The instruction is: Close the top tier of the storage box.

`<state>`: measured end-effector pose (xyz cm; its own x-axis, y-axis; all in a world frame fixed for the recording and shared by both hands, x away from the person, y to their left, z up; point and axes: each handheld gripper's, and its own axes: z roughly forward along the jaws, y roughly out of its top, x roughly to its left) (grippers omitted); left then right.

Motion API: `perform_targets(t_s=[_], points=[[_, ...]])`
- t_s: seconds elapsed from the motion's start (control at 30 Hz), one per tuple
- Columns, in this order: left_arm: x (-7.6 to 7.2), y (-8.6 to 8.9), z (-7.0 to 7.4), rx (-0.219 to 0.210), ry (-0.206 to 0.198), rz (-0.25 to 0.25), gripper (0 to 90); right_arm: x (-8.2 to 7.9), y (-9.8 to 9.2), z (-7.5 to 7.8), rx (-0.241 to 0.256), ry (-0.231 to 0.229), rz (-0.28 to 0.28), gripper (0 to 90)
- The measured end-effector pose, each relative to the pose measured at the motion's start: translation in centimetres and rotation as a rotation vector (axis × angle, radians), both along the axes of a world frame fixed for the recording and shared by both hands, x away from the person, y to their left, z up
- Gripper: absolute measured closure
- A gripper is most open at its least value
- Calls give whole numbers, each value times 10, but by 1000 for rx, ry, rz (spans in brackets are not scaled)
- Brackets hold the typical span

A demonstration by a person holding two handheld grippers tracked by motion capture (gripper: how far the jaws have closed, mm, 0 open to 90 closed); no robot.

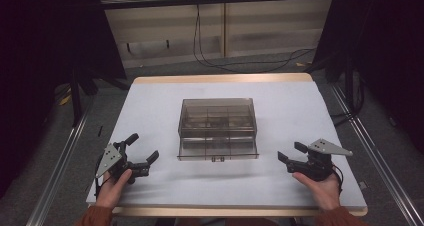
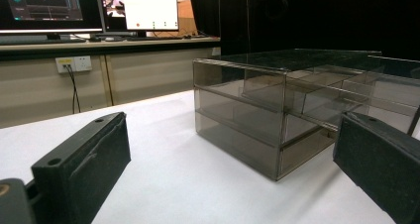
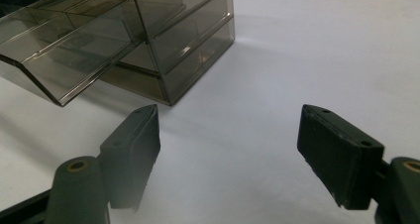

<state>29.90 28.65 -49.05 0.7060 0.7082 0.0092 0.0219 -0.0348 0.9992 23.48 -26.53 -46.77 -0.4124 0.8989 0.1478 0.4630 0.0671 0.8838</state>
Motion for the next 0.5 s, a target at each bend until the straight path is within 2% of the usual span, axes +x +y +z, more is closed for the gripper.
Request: perform_targets(t_s=[0.17,0.23,0.33,0.5], points=[[0,0,0,6,-1,2,11,-2,0,3,22,5,19,278],[1,0,0,14,-3,5,11,-3,1,3,24,13,37,328],[1,0,0,14,1,7,11,-4,3,3,24,21,69,407],[1,0,0,12,6,0,11,-4,8,5,40,33,140,487]])
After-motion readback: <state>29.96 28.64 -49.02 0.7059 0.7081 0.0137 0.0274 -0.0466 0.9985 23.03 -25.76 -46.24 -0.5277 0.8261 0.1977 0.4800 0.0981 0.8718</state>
